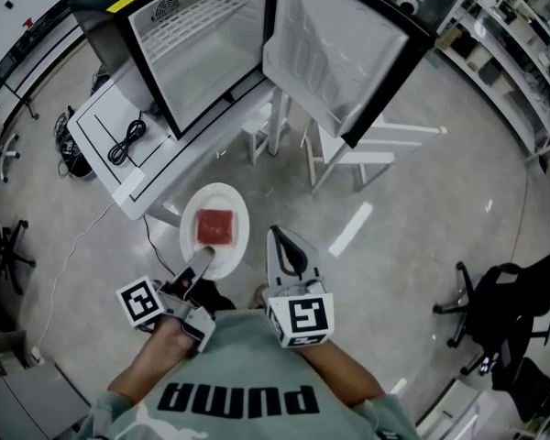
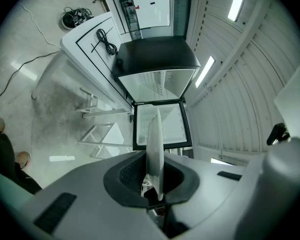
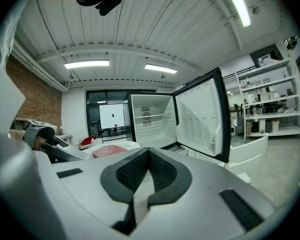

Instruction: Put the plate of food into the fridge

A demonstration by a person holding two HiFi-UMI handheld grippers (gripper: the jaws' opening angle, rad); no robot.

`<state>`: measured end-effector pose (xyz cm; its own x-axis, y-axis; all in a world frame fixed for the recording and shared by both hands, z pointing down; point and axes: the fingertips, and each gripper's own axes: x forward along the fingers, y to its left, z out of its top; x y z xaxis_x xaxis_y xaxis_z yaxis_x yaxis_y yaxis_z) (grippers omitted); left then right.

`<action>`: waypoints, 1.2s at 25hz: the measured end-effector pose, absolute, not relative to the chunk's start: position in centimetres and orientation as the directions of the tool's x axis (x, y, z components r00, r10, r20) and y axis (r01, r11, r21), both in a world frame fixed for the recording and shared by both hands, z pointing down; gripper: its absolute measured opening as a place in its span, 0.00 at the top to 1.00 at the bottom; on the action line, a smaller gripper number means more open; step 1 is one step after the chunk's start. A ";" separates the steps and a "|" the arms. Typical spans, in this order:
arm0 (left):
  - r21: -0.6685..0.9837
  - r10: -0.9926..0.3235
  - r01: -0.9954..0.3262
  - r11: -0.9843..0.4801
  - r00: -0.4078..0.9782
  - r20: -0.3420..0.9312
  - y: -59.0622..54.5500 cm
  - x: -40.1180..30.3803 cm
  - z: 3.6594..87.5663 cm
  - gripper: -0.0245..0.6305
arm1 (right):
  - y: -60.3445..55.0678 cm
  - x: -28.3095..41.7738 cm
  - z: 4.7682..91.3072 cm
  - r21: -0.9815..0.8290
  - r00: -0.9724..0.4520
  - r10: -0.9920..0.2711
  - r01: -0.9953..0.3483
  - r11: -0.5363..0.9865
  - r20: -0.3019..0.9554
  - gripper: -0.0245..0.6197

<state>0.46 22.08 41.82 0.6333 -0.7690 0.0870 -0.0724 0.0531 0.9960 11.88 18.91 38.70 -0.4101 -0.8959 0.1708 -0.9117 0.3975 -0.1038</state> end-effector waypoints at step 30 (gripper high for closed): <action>0.995 -0.779 -0.070 0.073 0.619 0.101 6.5 2.5 42.9 0.92 | 4.0 13.7 39.8 -0.118 -0.438 -0.877 -0.899 0.422 0.196 0.96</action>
<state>2.51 6.46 42.89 0.6186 -0.7793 0.1006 -0.0702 0.0727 0.9949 13.70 4.01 39.82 -0.4378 -0.8773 0.1965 -0.8988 0.4222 -0.1175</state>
